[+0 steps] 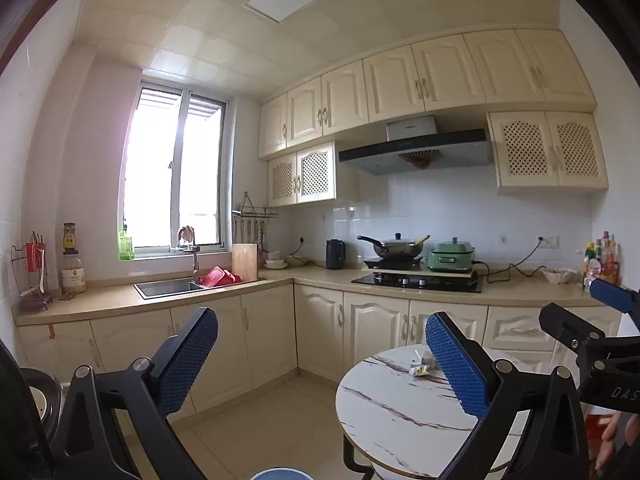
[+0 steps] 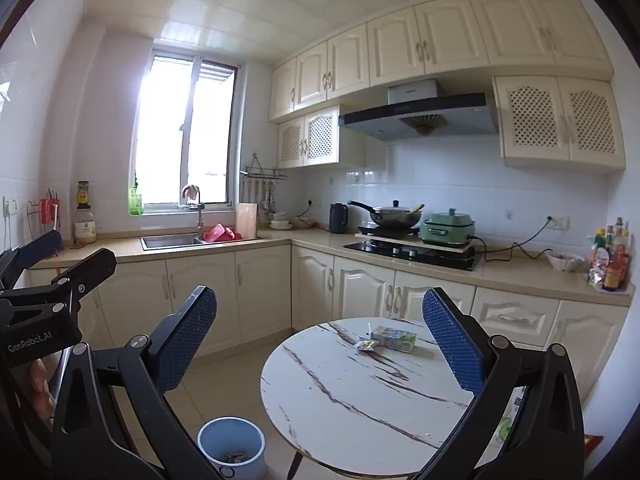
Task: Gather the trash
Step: 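Move both open tools away from the bucket back toward the table, then reach both open tools toward the milk carton and yellow-label bread packet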
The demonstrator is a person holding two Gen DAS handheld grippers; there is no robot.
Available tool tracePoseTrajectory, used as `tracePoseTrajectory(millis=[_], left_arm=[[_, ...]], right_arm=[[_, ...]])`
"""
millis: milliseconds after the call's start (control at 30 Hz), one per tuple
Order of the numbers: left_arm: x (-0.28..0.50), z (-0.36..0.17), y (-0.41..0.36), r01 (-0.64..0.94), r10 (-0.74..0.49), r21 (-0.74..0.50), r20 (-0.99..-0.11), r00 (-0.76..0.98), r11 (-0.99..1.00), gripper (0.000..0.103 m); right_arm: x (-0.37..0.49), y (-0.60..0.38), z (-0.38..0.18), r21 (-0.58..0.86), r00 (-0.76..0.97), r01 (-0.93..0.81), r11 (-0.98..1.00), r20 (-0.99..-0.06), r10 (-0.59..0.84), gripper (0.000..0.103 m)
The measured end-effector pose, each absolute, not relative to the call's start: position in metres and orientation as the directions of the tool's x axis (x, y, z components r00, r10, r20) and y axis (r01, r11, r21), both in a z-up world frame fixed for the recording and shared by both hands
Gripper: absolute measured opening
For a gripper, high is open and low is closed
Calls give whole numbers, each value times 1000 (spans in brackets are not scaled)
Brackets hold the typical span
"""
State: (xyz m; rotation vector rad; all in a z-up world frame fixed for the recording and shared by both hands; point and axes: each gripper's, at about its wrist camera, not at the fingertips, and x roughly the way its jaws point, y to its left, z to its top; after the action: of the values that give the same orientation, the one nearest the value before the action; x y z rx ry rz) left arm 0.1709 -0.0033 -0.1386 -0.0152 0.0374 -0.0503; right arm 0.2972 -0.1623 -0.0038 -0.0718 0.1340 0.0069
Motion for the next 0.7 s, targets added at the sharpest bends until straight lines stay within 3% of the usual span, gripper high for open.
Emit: tracePoseTrajectory(millis=[367,700], left_arm=[[278,-117,-29,97,-94,9,-168,981,995,102],[461,-126,-98,277,-268,-42,-432,861,960,102]], right_arm=[[343,-214,-23,-50,976,69,996,-202,-78,103],[466,-303,-76,-71,899,122,990,-414,-140,103]])
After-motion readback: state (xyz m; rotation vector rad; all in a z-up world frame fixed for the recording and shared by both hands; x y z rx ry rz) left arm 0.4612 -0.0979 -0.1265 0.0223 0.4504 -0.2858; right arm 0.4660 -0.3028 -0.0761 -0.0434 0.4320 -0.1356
